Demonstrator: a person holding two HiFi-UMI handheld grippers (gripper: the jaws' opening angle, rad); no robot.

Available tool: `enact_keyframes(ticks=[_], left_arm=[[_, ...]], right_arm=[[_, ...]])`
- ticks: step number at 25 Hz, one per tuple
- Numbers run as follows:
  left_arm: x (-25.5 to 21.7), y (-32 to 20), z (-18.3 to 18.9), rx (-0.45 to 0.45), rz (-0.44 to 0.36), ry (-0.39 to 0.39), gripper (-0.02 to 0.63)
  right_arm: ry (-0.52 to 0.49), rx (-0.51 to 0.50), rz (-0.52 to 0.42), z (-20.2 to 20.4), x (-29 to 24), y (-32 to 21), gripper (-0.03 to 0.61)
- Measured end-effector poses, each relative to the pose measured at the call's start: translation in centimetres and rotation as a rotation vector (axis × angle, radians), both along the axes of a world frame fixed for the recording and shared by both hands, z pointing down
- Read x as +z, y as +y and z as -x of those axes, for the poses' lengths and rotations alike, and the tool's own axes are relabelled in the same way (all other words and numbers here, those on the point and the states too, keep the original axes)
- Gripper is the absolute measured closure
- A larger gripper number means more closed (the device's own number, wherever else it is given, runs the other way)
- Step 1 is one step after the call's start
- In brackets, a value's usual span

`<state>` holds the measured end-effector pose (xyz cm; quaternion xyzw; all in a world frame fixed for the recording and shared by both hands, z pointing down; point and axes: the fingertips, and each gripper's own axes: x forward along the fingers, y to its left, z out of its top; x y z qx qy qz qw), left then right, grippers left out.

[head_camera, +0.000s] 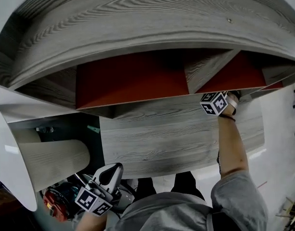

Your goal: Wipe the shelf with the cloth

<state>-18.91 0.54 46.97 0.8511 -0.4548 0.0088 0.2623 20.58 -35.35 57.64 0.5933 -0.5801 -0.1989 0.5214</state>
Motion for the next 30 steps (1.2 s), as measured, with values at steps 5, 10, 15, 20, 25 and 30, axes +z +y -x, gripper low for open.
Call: enact_keyframes(ticks=[5,10,15,20,25,30], left_arm=[[-0.9,0.4,3.0,0.044,0.0,-0.031,0.6],[-1.3,-0.1,3.5,0.112,0.005,-0.063,0.6],[-1.2,-0.6,2.5,0.158,0.012,-0.078,0.6],[-0.8,-1.1,1.7,0.164,0.028,-0.073,0.6],[-0.2,-1.6,0.6,0.168,0.031,-0.062,0.6],[0.6,-2.0,-0.5,0.176,0.035,-0.053,0.6]], right_arm=[[0.032,0.04,-0.308,-1.1,-10.9,1.7,0.511],[0.066,0.124,-0.427,-3.1,-14.0,3.0,0.511],[0.103,0.187,-0.465,-4.8,-14.1,2.8,0.511],[0.313,0.205,-0.415,-5.5,-12.9,2.0,0.509],[0.38,0.171,-0.119,-5.6,-2.9,1.9,0.511],[0.322,0.174,0.218,-6.5,10.5,5.6,0.509]])
